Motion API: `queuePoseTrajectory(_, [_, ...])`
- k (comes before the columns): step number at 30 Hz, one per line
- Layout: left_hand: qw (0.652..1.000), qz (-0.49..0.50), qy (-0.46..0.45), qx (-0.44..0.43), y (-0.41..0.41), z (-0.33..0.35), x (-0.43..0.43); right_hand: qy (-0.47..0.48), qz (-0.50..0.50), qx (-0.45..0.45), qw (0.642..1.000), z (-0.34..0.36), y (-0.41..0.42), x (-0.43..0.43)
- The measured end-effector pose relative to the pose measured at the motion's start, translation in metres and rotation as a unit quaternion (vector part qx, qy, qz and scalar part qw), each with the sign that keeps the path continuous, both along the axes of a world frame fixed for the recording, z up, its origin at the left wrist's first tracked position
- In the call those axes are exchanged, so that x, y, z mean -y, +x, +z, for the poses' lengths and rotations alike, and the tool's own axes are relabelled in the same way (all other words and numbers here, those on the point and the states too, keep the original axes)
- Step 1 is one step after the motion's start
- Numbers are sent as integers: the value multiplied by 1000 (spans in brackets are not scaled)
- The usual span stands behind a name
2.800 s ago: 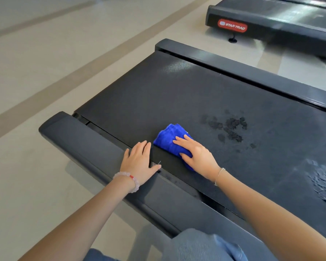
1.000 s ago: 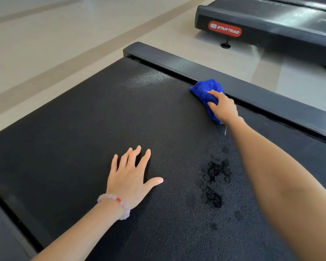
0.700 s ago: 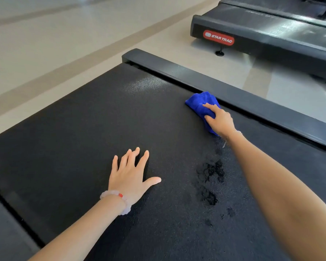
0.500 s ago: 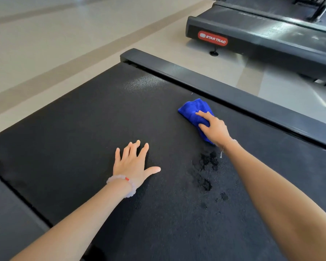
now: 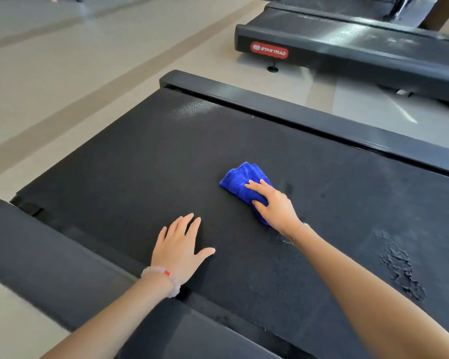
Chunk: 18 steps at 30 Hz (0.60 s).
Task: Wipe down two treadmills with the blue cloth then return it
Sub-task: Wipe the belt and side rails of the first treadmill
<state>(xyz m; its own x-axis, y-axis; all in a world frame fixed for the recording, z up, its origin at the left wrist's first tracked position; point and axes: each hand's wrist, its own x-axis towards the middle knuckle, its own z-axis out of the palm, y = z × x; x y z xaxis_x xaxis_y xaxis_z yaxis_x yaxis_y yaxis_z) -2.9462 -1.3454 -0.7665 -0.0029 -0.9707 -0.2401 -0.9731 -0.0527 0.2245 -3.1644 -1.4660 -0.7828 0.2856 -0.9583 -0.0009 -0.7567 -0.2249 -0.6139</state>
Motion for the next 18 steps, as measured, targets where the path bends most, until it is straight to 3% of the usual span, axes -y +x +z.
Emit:
queuePoseTrajectory(12, [997, -69, -20, 19, 28, -1, -59, -11, 9, -22, 1000, -1, 28, -66])
queuePoseTrajectory(18, [997, -63, -40, -11, 38, -11, -67, -11, 2, -27, 1000, 1, 37, -79])
